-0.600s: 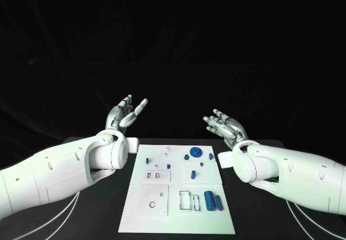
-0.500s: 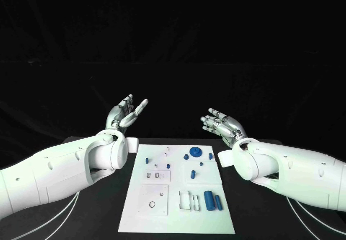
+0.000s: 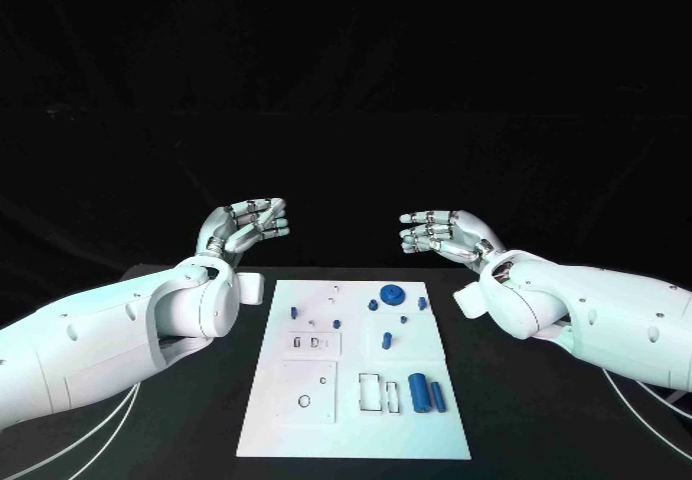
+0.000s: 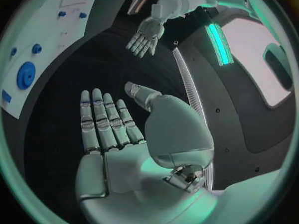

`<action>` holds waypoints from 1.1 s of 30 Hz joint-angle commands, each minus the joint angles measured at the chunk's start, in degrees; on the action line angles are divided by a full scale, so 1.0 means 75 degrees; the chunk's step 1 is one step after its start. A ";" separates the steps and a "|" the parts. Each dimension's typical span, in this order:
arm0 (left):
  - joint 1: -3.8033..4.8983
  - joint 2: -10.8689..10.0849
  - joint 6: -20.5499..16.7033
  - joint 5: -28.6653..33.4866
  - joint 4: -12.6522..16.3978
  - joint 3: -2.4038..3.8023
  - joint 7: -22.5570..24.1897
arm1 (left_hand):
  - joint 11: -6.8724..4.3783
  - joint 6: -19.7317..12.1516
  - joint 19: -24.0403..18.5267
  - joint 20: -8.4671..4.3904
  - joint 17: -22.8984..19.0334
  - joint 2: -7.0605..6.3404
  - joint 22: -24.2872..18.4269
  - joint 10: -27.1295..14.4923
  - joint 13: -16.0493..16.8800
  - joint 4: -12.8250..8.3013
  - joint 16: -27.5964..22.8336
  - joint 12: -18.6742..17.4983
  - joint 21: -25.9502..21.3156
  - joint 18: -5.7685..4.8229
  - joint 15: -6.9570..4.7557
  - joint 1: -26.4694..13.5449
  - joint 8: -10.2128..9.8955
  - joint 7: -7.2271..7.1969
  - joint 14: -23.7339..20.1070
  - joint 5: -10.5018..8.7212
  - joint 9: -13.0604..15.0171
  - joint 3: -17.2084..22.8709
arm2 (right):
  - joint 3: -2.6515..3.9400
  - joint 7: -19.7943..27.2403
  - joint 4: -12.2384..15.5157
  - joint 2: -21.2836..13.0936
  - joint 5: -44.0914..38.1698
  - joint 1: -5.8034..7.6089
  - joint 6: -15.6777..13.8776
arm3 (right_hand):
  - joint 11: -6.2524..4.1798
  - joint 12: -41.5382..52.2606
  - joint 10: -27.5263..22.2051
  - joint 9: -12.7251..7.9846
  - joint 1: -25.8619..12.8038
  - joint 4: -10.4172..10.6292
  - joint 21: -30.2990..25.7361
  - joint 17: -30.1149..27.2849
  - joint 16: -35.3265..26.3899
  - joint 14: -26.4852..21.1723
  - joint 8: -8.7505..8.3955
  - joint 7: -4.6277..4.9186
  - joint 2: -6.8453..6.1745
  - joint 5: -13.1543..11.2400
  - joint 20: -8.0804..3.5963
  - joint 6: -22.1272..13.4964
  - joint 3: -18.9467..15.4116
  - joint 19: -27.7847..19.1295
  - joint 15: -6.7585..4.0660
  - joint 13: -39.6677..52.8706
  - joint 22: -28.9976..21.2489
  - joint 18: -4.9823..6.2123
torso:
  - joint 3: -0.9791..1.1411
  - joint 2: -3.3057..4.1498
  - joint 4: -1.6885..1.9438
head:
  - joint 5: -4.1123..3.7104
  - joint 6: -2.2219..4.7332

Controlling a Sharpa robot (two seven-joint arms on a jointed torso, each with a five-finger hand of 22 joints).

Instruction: Assemble the parts on the task board

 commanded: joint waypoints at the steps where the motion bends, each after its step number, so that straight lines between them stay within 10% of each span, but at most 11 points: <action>1: 0.0008 -0.0082 0.0448 -0.0140 0.0188 0.0003 0.0034 | -0.0126 0.0283 0.0343 -0.0098 0.0192 -0.0020 0.0042 0.0400 0.0003 0.0023 0.0161 0.0030 0.0179 0.0114 -0.0145 0.0117 0.0132 0.0302 0.0448 0.0037 0.0059 0.0097 | 0.0003 -0.0034 0.0011 -0.0004 -0.1917 0.0053 -0.0154 | -0.0275 -0.0062 0.1451 0.0188 0.0165 -0.0210 0.0607 0.0136 0.0303 0.1289 0.0330 0.0539 -0.0180 0.0029 -0.0198 0.1318 0.0183 0.0937 -0.0343 0.0029 0.0225 0.0210 | 0.0014 0.0152 0.0031 | -0.0026 -0.0004; 7: 0.0009 -0.0415 0.0902 -0.0461 0.0601 0.0005 -0.0212 | -0.0438 0.0862 0.1034 -0.0446 0.0761 -0.0099 0.0188 0.1418 0.0017 0.0073 0.0574 0.0026 0.0635 0.0108 -0.0509 0.0376 0.0328 0.0054 0.1355 0.0047 0.0226 0.0624 | 0.0031 -0.0333 -0.0039 -0.0019 -0.3245 0.0180 -0.0001 | -0.0429 -0.0194 0.1895 0.0236 0.0164 -0.0189 0.1030 0.0330 0.0510 0.1913 0.0403 0.0406 -0.0296 0.0170 -0.0407 0.1576 0.0062 0.1301 -0.0554 0.0040 0.0433 0.0213 | 0.0027 0.0335 0.0037 | -0.0046 0.0028; 19: 0.0018 -0.0881 0.1444 -0.0511 0.1419 0.0011 -0.0359 | -0.0417 0.0814 0.1148 -0.0529 0.1028 -0.0366 0.0236 0.1452 -0.0014 0.0075 0.0608 -0.0280 0.0781 0.0091 -0.0527 0.0349 0.0217 0.0081 0.1472 0.0032 0.0248 0.0960 | 0.0081 -0.1813 -0.0263 0.0174 -0.6350 0.0457 0.0384 | -0.0929 -0.0315 0.2938 0.0433 0.0084 -0.0021 0.3190 0.2031 0.2303 0.4447 0.0375 0.0013 -0.0528 0.0051 -0.1210 0.1929 -0.0493 0.2762 -0.1306 0.0185 0.1699 0.0211 | 0.0027 0.0689 0.0122 | -0.0117 0.0061; 23: 0.0021 -0.0968 0.1577 -0.0442 0.1695 0.0030 -0.0378 | -0.0404 0.0794 0.1172 -0.0534 0.1093 -0.0403 0.0244 0.1450 -0.0011 0.0079 0.0623 -0.0345 0.0811 0.0093 -0.0525 0.0264 0.0187 0.0100 0.1515 0.0031 0.0252 0.1001 | 0.0086 -0.2368 -0.0303 0.0293 -0.7370 0.0516 0.0579 | -0.0947 -0.0310 0.2797 0.0513 -0.0026 0.0178 0.3801 0.3202 0.3746 0.4889 0.0314 -0.0011 -0.0677 0.0120 -0.1290 0.1947 -0.0467 0.3165 -0.1355 0.0266 0.2101 0.0201 | 0.0009 0.0832 0.0159 | -0.0133 0.0057; 27: 0.0023 -0.1031 0.1682 -0.0393 0.1886 0.0057 -0.0378 | -0.0385 0.0765 0.1199 -0.0541 0.1155 -0.0421 0.0252 0.1431 -0.0009 0.0074 0.0640 -0.0409 0.0842 0.0094 -0.0522 0.0198 0.0152 0.0128 0.1556 0.0033 0.0254 0.1048 | 0.0088 -0.2701 -0.0352 0.0419 -0.8124 0.0541 0.0697 | -0.0919 -0.0242 0.2429 0.0657 0.0053 0.0257 0.5208 0.6335 0.6895 0.4890 0.0273 -0.0006 -0.0838 0.0292 -0.1278 0.1970 -0.0249 0.3590 -0.1301 0.0376 0.3671 0.0049 | 0.0007 0.0986 0.0200 | -0.0171 0.0099; 33: 0.0027 -0.1081 0.1772 -0.0333 0.2014 0.0075 -0.0370 | -0.0384 0.0762 0.1205 -0.0542 0.1166 -0.0423 0.0254 0.1430 -0.0008 0.0071 0.0644 -0.0419 0.0848 0.0095 -0.0523 0.0192 0.0147 0.0129 0.1565 0.0034 0.0255 0.1058 | 0.0089 -0.2999 -0.0449 0.0577 -0.8893 0.0550 0.0862 | -0.0874 -0.0153 0.2183 0.0750 0.0054 0.0335 0.6134 0.7577 0.8084 0.4960 0.0255 -0.0006 -0.0915 0.0248 -0.1224 0.1918 -0.0243 0.3998 -0.1266 0.0438 0.4874 -0.0110 | 0.0008 0.1136 0.0245 | -0.0187 0.0136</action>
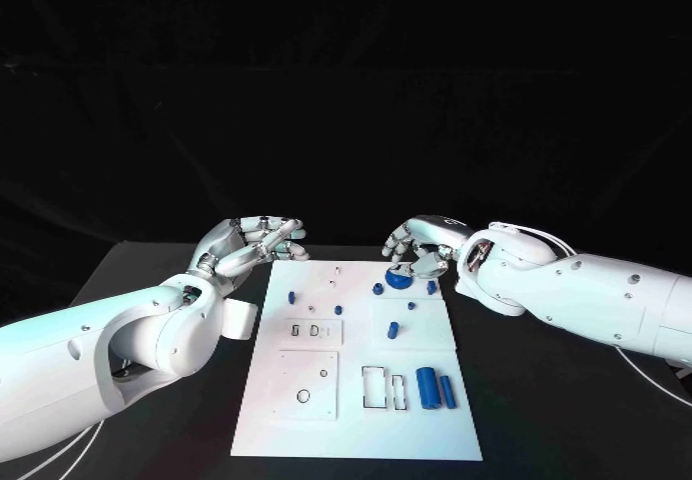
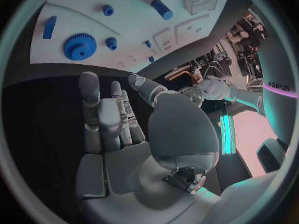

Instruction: Assemble the parts on the task board

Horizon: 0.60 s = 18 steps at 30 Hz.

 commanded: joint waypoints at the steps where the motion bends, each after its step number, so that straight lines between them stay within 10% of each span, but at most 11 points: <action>1: 0.0014 -0.0011 0.0353 0.0083 0.0073 0.0015 0.0017 | 0.0038 -0.0029 0.0036 0.0007 0.0007 -0.0044 0.0006 0.0013 -0.0001 -0.0006 0.0028 -0.0028 0.0050 0.0096 -0.0019 -0.0048 -0.0045 0.0040 0.0054 0.0034 0.0009 0.0037 | 0.0003 -0.0567 -0.0044 0.0062 -0.1213 0.0007 0.0395 | 0.0016 0.0071 -0.0111 0.0034 -0.0019 0.0063 0.0347 0.0456 0.0420 0.0293 -0.0042 0.0018 -0.0099 -0.0045 0.0020 -0.0020 -0.0006 0.0176 0.0038 0.0029 0.0461 -0.0129 | -0.0003 0.0167 0.0048 | -0.0012 0.0029; 18: 0.0034 -0.0064 0.0379 0.0116 0.0182 0.0032 -0.0037 | 0.0066 -0.0093 0.0055 0.0003 0.0083 -0.0095 0.0013 -0.0027 0.0001 -0.0009 0.0032 -0.0113 0.0081 0.0091 -0.0006 -0.0128 -0.0102 0.0077 0.0073 0.0030 0.0008 0.0084 | -0.0007 -0.0716 -0.0156 0.0341 -0.1569 -0.0026 0.0792 | 0.0056 0.0207 -0.0402 0.0124 0.0006 0.0170 0.1043 0.1254 0.1152 0.0379 -0.0055 0.0050 -0.0124 -0.0114 0.0073 -0.0084 -0.0066 0.0514 0.0096 0.0088 0.1426 -0.0261 | -0.0006 0.0384 0.0115 | -0.0019 0.0046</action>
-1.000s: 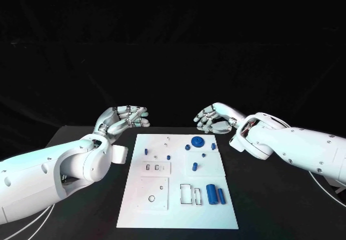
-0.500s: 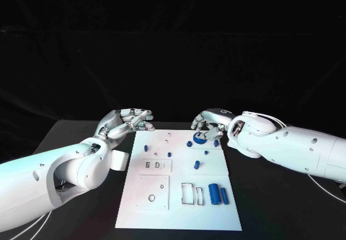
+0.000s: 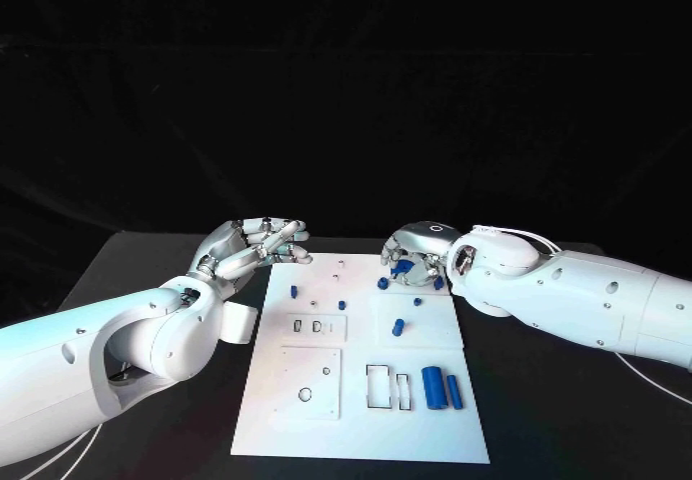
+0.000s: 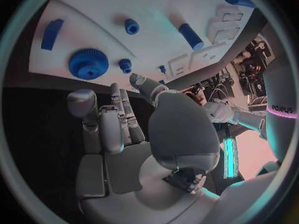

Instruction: Assemble the parts on the task board

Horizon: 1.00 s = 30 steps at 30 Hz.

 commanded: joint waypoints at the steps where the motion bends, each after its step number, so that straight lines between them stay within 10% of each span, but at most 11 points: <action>1: 0.0016 0.0008 0.0163 0.0054 0.0028 0.0009 -0.0001 | 0.0044 -0.0024 0.0055 0.0003 0.0011 -0.0015 0.0006 -0.0005 0.0000 -0.0008 0.0032 -0.0029 0.0051 0.0092 0.0019 -0.0048 -0.0033 0.0009 0.0047 0.0030 0.0010 0.0041 | -0.0003 -0.0136 -0.0014 0.0038 -0.0302 -0.0019 0.0322 | -0.0007 0.0050 -0.0079 0.0010 0.0035 0.0063 0.0053 0.0022 0.0036 0.0382 -0.0025 0.0022 -0.0036 -0.0053 0.0000 -0.0056 0.0001 0.0050 0.0039 0.0010 0.0047 -0.0142 | -0.0001 0.0061 0.0019 | -0.0010 0.0007; 30: 0.0019 0.0038 0.0202 0.0098 -0.0023 0.0011 -0.0090 | 0.0051 -0.0047 0.0055 0.0003 0.0038 -0.0014 0.0007 -0.0019 0.0002 -0.0018 0.0029 -0.0057 0.0059 0.0091 0.0024 -0.0059 -0.0052 0.0018 0.0046 0.0033 0.0011 0.0073 | -0.0014 -0.0115 -0.0258 0.0304 -0.0343 -0.0142 0.0517 | -0.0022 0.0243 -0.0030 0.0107 0.0116 0.0175 0.0424 0.0227 0.0266 0.0387 0.0053 0.0012 0.0162 -0.0028 0.0020 0.0072 0.0136 0.0204 0.0047 0.0064 0.0578 -0.0212 | -0.0012 0.0136 0.0058 | -0.0043 -0.0071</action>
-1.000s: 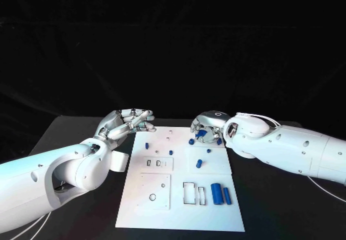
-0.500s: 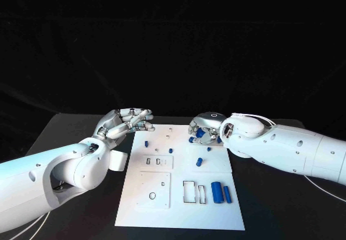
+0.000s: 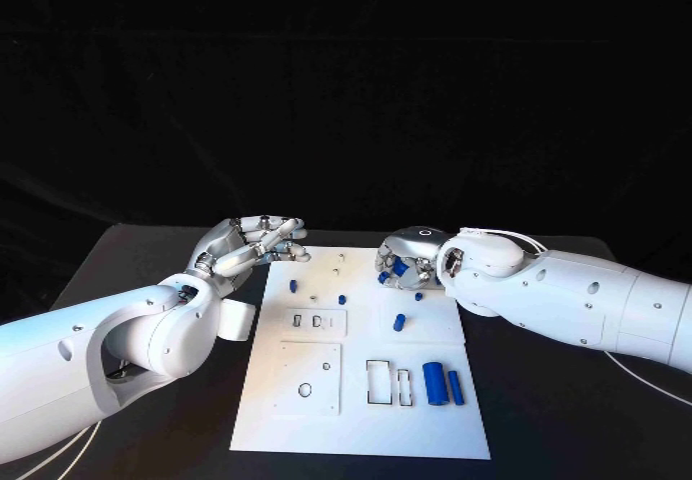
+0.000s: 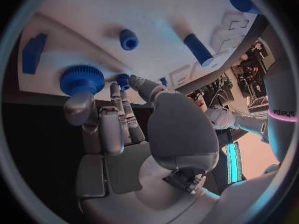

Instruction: Assemble the parts on the task board

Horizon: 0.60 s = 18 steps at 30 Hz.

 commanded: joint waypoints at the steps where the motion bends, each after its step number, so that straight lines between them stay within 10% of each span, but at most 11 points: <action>1: 0.0011 0.0021 0.0164 0.0032 0.0004 0.0008 0.0012 | 0.0044 -0.0047 0.0056 0.0003 0.0011 -0.0014 0.0009 -0.0011 0.0002 0.0003 0.0029 -0.0052 0.0029 0.0091 0.0023 -0.0059 -0.0052 0.0018 0.0046 0.0033 0.0013 0.0053 | -0.0003 -0.0019 -0.0027 0.0033 -0.0120 -0.0017 0.0161 | -0.0025 0.0064 0.0037 0.0026 0.0042 0.0025 0.0073 0.0023 0.0068 0.0387 0.0067 -0.0003 0.0094 0.0001 -0.0018 0.0101 0.0033 0.0050 0.0043 0.0015 0.0049 -0.0096 | 0.0005 0.0006 -0.0002 | 0.0014 -0.0006; 18: 0.0040 -0.0019 0.0182 0.0035 0.0025 0.0008 -0.0058 | 0.0048 -0.0056 0.0056 0.0003 0.0025 -0.0011 0.0010 -0.0017 0.0003 -0.0001 0.0028 -0.0066 0.0033 0.0091 0.0025 -0.0060 -0.0061 0.0022 0.0047 0.0032 0.0014 0.0073 | -0.0003 -0.0122 -0.0011 0.0041 -0.0116 -0.0021 -0.0585 | -0.0239 0.0474 0.0483 0.0334 0.0343 0.0088 0.0834 -0.0119 0.0094 0.0347 0.0391 -0.0213 0.0511 -0.0691 -0.0150 0.0502 0.0456 0.0521 -0.0127 0.0177 0.1195 -0.0276 | 0.0012 0.0060 -0.0022 | 0.0037 -0.0011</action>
